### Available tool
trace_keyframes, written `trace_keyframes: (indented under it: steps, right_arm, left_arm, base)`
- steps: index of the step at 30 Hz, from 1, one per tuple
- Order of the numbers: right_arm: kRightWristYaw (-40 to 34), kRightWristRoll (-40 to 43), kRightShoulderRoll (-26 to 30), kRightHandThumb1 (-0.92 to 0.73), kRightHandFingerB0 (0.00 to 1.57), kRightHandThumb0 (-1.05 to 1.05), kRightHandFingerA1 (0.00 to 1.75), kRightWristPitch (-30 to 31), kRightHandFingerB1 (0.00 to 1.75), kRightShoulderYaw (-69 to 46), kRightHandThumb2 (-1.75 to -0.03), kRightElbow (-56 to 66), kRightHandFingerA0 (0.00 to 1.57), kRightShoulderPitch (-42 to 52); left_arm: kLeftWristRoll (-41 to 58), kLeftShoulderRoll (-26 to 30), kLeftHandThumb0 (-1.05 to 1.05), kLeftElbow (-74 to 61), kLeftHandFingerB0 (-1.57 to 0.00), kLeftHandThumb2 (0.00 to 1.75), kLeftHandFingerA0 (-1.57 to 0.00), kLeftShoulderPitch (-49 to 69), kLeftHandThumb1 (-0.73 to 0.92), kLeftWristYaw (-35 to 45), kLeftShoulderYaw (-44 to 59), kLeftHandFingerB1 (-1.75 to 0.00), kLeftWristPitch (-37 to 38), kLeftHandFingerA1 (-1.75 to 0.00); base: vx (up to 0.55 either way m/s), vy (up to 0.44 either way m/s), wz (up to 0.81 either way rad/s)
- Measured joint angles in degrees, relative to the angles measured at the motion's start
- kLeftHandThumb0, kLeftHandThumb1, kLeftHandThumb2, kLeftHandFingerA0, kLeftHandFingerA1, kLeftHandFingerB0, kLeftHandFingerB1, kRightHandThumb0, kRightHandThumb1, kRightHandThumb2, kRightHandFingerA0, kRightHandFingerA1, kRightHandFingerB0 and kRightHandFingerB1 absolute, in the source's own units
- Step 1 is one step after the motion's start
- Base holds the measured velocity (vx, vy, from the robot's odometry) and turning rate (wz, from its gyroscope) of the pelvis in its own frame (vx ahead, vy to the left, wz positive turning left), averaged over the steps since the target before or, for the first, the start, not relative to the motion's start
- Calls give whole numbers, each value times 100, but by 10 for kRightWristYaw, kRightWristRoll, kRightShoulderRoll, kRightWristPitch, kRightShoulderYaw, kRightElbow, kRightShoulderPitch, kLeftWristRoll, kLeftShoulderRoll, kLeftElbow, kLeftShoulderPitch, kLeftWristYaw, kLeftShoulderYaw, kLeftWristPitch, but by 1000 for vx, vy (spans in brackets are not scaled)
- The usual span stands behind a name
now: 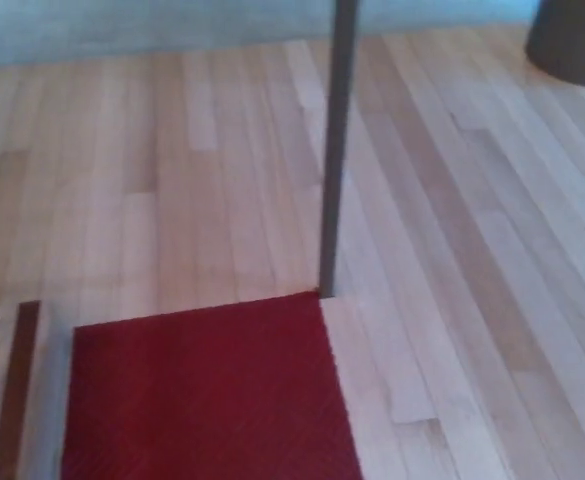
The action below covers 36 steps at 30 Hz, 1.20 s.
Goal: The robot uses its right hand to pick up a caution sign board kept on the stair and turn around and walk towards a pillar and place the sign against it
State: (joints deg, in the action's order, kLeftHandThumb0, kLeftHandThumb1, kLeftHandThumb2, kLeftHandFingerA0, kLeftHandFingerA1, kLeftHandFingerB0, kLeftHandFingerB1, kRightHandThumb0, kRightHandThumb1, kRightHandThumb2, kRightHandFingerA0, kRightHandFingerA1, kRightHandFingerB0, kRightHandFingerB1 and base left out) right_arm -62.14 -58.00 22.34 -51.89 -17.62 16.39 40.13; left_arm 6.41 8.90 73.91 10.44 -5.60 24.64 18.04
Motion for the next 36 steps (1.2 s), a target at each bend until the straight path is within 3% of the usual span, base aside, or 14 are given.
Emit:
trace_keyframes:
  steps: [2, 3, 14, 17, 23, 24, 31, 33, 36]
  right_arm:
    - [3, 1, -2, -57, 74, -11, 168, -4, 123, -2, -104, 0, 104, -3]
    - [6, 1, -3, -65, 69, -11, 175, -7, 123, -5, -102, 0, 85, -5]
    - [33, 3, -14, -62, 68, -10, 175, -15, 121, -31, -100, -8, 83, -11]
    - [40, 3, -19, -62, 68, -9, 175, -16, 120, -30, -100, -8, 83, -14]
    - [51, 3, -28, -59, 67, -7, 175, -22, 123, -26, -105, -8, 81, -18]
    - [53, 3, -30, -64, 67, -10, 175, -23, 122, -26, -96, -7, 81, -22]
    - [62, 3, -44, -63, 70, -11, 175, -30, 121, -21, -99, -7, 84, -33]
    - [63, 2, -44, -61, 69, -10, 175, -32, 119, -19, -100, -9, 83, -43]
    - [62, -1, -45, -61, 68, -11, 175, -35, 119, -17, -103, -14, 83, -59]
  left_arm:
    - [1, 0, -14, 1, -113, 77, -140, 0, 60, 0, 2, -106, 0, -116]
    - [3, 0, -12, 1, -109, 80, -136, 0, 60, 0, 3, -108, 0, -118]
    - [7, -16, -14, 2, -108, 78, -134, 2, 60, 1, 2, -108, 0, -120]
    - [7, -16, -8, 1, -107, 83, -135, 4, 59, 1, 2, -108, 0, -120]
    - [6, -13, -13, 0, -108, 78, -134, 5, 60, -2, -3, -110, 1, -121]
    - [7, -13, -11, -1, -108, 82, -134, 1, 59, -3, -4, -110, 0, -121]
    - [7, -3, -10, -5, -108, 83, -134, -6, 58, -2, -4, -110, 11, -122]
    - [7, -3, -9, -4, -110, 97, -137, -3, 50, -2, -4, -108, 11, -123]
    - [8, -2, -11, -1, -109, 85, -134, 2, 57, -1, -1, -110, 12, -122]
  base:
    - [167, -130, -42]
    - [184, -178, -34]
    - [223, -194, -33]
    - [304, -25, -53]
    - [379, 114, -55]
    - [397, 223, -85]
    - [343, 109, -17]
    - [260, -89, 2]
    - [395, -209, 7]
